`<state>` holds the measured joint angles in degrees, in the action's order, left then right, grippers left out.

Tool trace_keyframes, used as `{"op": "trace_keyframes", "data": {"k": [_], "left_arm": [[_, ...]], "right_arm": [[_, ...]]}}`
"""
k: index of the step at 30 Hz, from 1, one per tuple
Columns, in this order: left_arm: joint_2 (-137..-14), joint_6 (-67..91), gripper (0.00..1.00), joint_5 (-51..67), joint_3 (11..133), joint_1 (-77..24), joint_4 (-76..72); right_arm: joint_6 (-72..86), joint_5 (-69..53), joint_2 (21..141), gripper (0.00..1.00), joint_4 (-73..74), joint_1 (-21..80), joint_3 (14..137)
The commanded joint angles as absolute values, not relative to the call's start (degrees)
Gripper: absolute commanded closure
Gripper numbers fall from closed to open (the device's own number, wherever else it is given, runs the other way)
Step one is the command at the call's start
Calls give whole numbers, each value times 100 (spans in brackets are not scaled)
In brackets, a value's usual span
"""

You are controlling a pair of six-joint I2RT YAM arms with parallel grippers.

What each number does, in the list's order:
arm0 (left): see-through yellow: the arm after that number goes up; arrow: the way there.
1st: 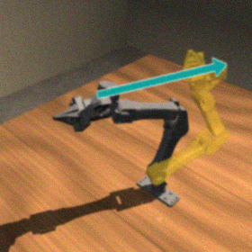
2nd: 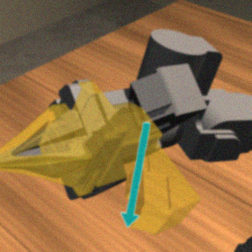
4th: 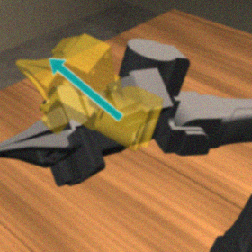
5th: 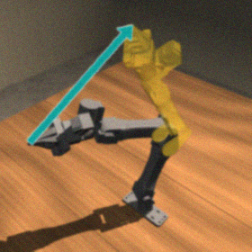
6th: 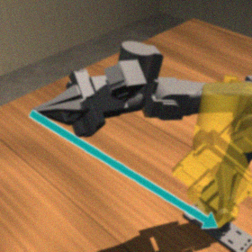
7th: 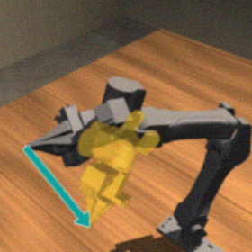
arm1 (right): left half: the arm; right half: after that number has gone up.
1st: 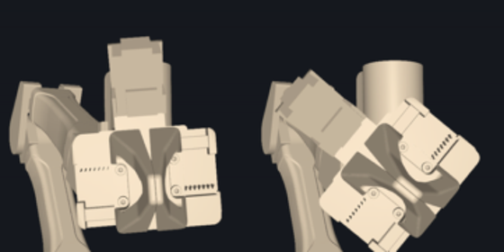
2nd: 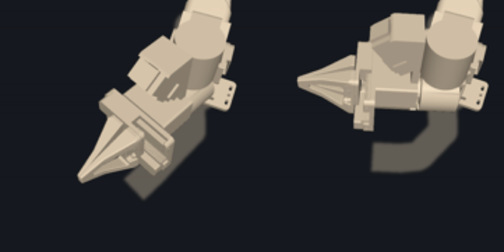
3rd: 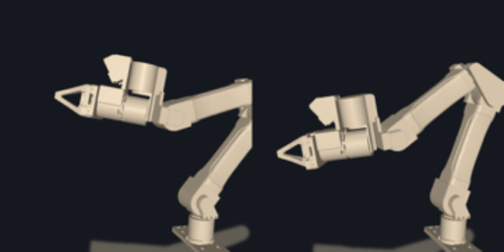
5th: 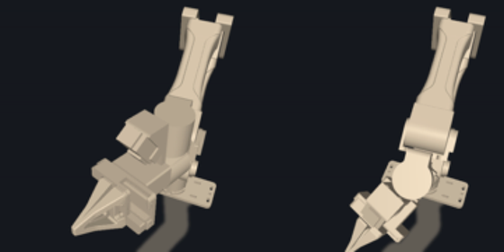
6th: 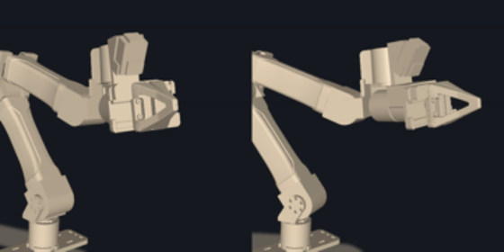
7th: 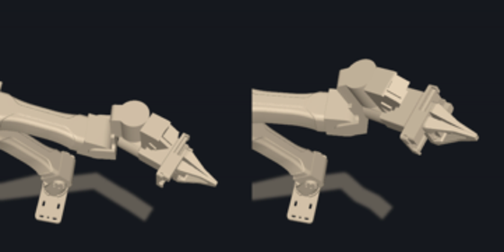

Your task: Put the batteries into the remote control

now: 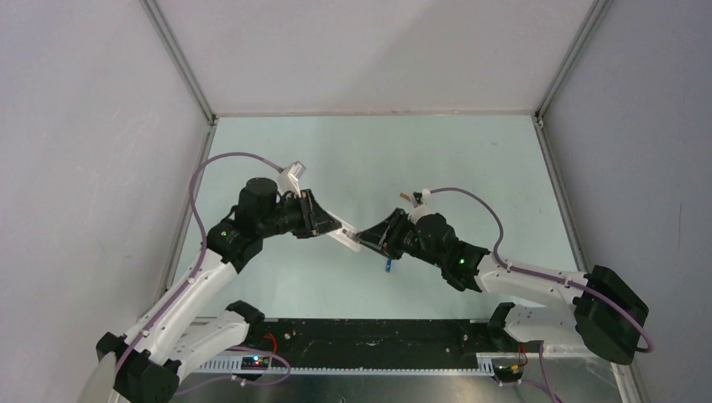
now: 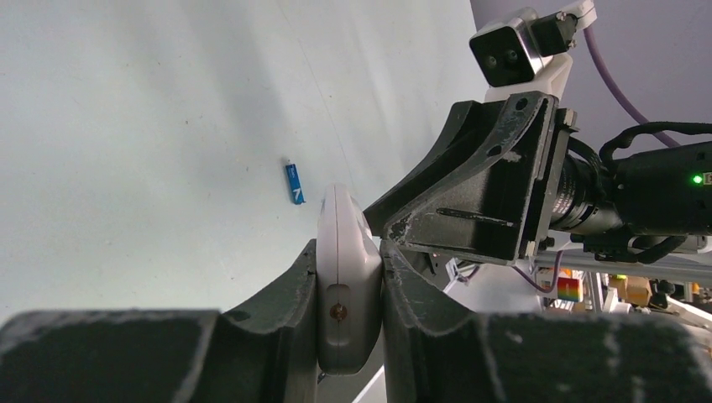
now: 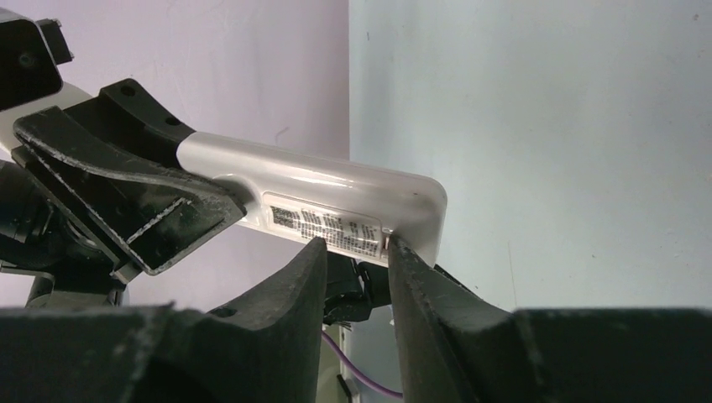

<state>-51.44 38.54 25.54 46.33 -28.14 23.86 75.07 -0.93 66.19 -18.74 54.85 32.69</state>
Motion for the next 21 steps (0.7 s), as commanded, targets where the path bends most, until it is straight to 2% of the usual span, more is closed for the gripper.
{"op": "trace_keyframes", "data": {"k": [1,3,9,21], "left_arm": [[-5013,3880,100,2856,4890,-2839,2167],[-5004,3877,100,2851,4894,-2834,2169],[-4971,3895,100,2832,4925,-2839,2164],[-4984,4008,100,2900,5017,-2839,2169]], "right_arm": [[7607,-129,6704,65,-2315,5474,3498],[7611,-124,6714,65,-2274,5472,3498],[7641,-107,6694,58,-2183,5475,3494],[7817,-407,6764,60,-3496,5575,3410]]}}
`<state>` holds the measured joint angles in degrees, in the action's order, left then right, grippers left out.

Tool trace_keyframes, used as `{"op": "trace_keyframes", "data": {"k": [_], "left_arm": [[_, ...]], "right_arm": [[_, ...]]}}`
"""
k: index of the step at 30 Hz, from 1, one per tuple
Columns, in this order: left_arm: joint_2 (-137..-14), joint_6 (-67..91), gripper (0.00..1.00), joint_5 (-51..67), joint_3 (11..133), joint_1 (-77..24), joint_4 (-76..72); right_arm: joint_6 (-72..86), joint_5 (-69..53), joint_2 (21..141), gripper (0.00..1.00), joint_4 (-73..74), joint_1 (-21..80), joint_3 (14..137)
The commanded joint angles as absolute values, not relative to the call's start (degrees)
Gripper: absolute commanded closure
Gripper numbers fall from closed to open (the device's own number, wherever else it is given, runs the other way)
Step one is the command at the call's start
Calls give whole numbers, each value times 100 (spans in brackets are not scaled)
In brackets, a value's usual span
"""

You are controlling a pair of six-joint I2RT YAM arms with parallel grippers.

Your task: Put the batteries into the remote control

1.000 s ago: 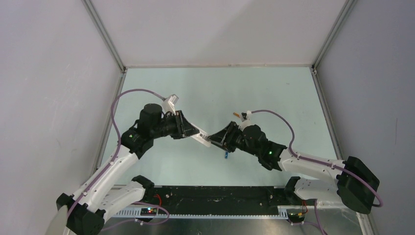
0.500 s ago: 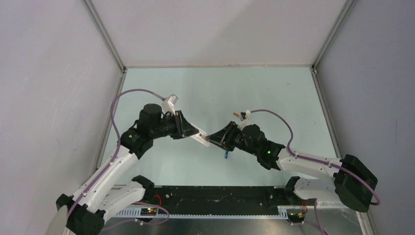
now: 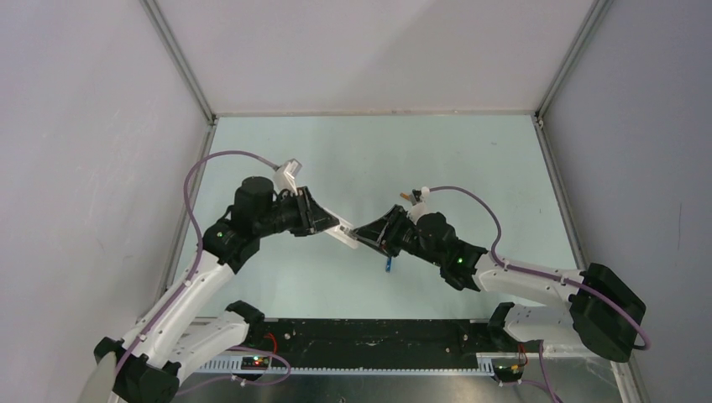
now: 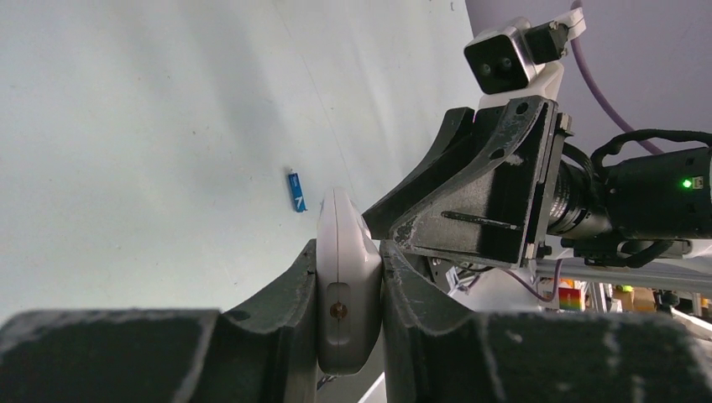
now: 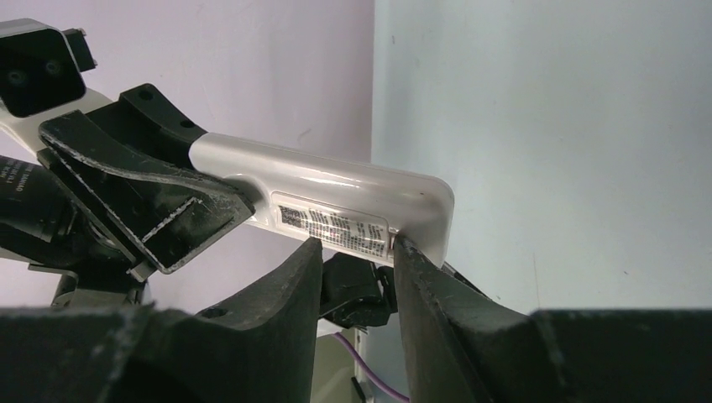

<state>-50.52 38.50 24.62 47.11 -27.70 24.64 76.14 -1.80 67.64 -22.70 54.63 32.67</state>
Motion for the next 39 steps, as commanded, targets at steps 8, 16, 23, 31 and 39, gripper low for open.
{"op": "trace_keyframes", "data": {"k": [8,16,23,31,39], "left_arm": [[-5017,4008,100,2881,4973,-2839,2171],[-5049,3995,100,2879,4939,-2841,2170],[-5145,3954,100,2991,4894,-2840,2166],[-5203,3868,100,2844,4849,-2839,2164],[-5283,3737,100,2818,4735,-2839,2173]], "right_arm": [[7828,-382,6793,60,-3783,5642,3410],[7775,-393,6856,60,-4044,5665,3410],[7622,-197,6710,62,-3920,5683,3410],[7602,-164,6690,63,-4086,5679,3410],[7635,-134,6704,64,-4196,5689,3410]]}}
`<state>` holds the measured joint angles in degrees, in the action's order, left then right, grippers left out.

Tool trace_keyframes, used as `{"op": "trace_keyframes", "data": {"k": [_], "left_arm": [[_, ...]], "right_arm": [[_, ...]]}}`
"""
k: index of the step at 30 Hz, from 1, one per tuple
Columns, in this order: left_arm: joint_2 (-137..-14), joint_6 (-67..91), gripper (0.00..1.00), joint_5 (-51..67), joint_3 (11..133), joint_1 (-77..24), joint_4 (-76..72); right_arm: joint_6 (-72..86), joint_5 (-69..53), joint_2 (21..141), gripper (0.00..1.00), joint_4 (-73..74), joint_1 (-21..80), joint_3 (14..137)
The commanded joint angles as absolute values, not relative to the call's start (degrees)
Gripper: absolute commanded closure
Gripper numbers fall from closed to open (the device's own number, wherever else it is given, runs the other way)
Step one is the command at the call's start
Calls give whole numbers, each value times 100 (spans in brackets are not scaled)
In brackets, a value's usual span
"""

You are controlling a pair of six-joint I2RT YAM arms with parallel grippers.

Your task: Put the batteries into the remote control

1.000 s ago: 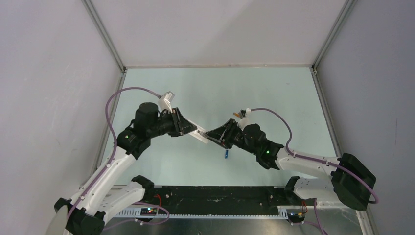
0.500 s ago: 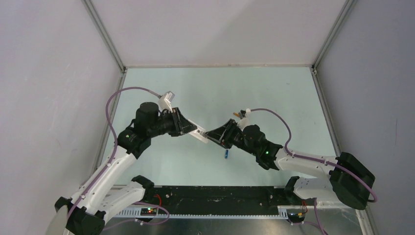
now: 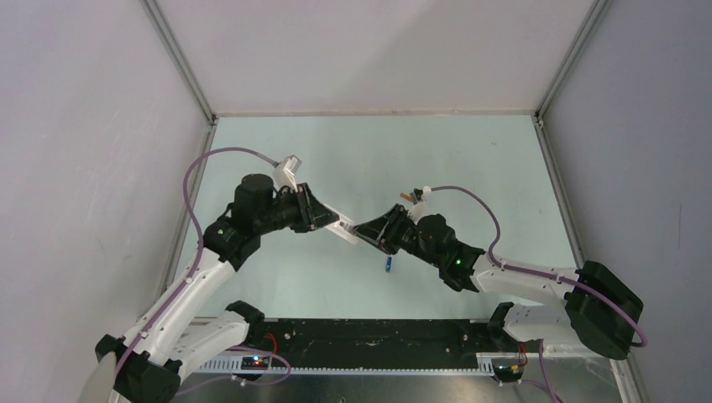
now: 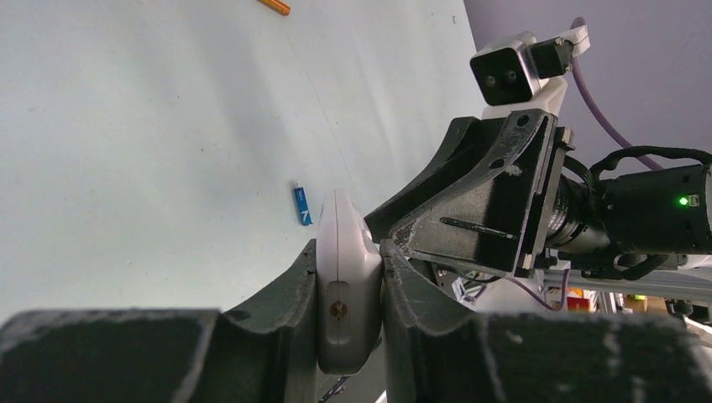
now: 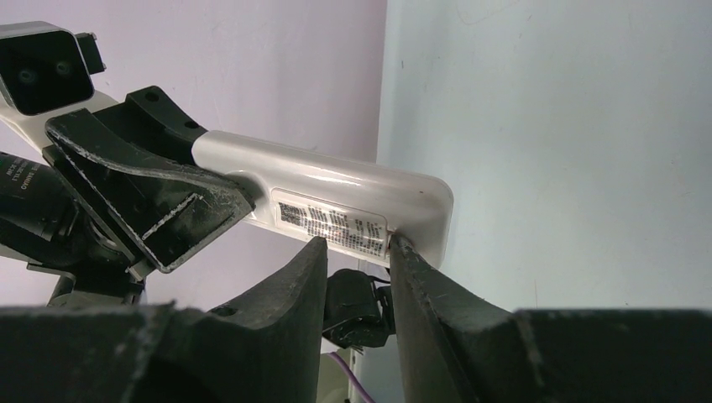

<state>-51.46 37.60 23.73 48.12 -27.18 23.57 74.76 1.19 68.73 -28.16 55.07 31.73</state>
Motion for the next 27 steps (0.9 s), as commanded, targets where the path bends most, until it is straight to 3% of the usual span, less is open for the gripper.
{"op": "trace_keyframes", "data": {"k": [1,27], "left_arm": [[-5292,3736,100,2815,4713,-2839,2176],[-5405,3569,100,2207,4647,-2848,2506]], "right_arm": [[7648,-120,6695,65,-4199,5694,3410],[7702,163,6618,66,-4067,5752,3296]]}}
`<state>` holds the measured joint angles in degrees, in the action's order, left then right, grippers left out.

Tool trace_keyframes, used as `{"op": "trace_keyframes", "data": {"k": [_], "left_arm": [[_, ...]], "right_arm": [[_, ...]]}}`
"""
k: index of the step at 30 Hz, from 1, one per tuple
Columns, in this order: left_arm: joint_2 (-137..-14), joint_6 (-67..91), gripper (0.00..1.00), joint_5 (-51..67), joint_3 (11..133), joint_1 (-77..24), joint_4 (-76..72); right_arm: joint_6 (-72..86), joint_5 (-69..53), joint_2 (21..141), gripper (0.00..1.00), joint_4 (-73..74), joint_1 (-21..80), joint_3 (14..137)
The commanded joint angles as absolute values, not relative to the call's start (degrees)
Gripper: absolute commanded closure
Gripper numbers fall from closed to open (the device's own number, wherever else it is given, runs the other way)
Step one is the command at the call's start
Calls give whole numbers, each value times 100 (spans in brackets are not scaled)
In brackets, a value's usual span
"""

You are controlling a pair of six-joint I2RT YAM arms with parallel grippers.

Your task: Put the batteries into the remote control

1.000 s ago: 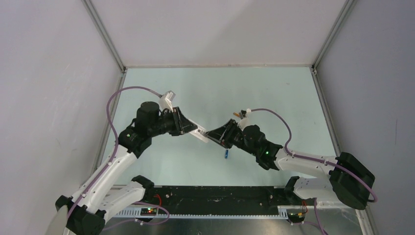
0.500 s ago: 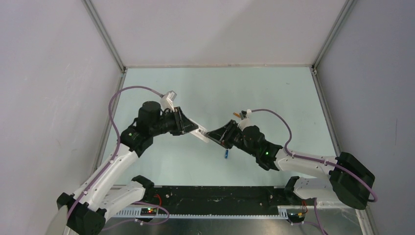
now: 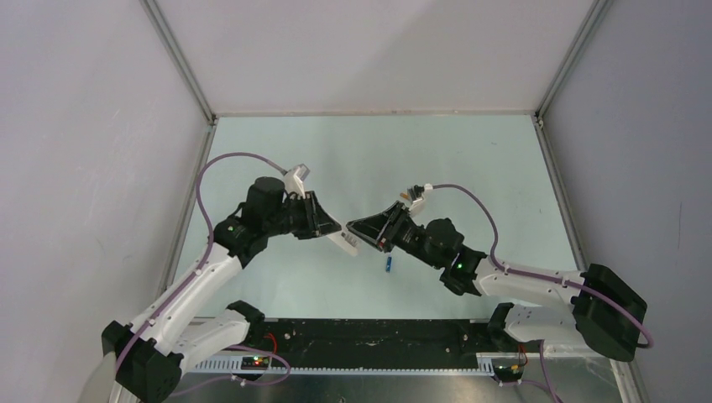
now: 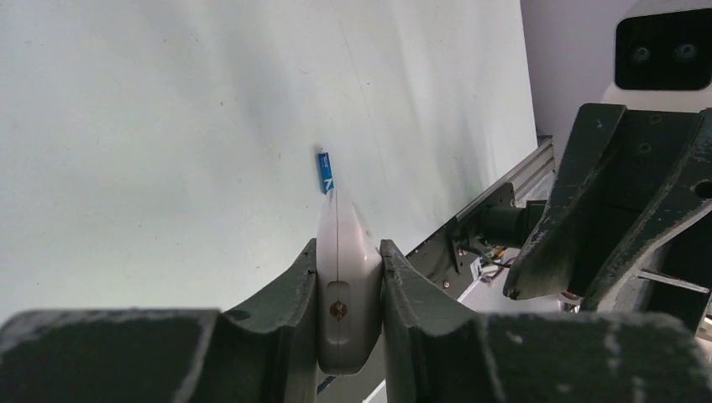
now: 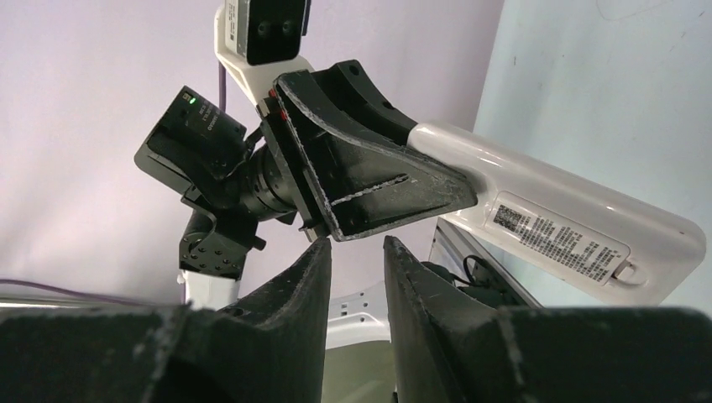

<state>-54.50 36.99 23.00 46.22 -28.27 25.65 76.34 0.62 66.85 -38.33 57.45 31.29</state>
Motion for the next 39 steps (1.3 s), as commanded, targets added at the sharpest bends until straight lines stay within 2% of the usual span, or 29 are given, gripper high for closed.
{"op": "trace_keyframes", "data": {"k": [1,8,13,23,39], "left_arm": [[-5401,3562,100,2189,4660,-2848,2512],[-5362,3557,100,2127,4780,-2845,2557],[-5300,3554,100,2215,4826,-2845,2554],[-5177,3649,100,2352,4886,-2848,2554],[-5103,3724,100,2437,4963,-2848,2557]], "right_arm": [[7709,174,6610,66,-4029,5754,3296],[7970,607,6280,66,-2519,5775,3296],[8209,678,6259,55,-1905,5805,3296],[8310,613,6519,50,-1996,5825,3296],[8326,416,6735,50,-2304,5750,3296]]}}
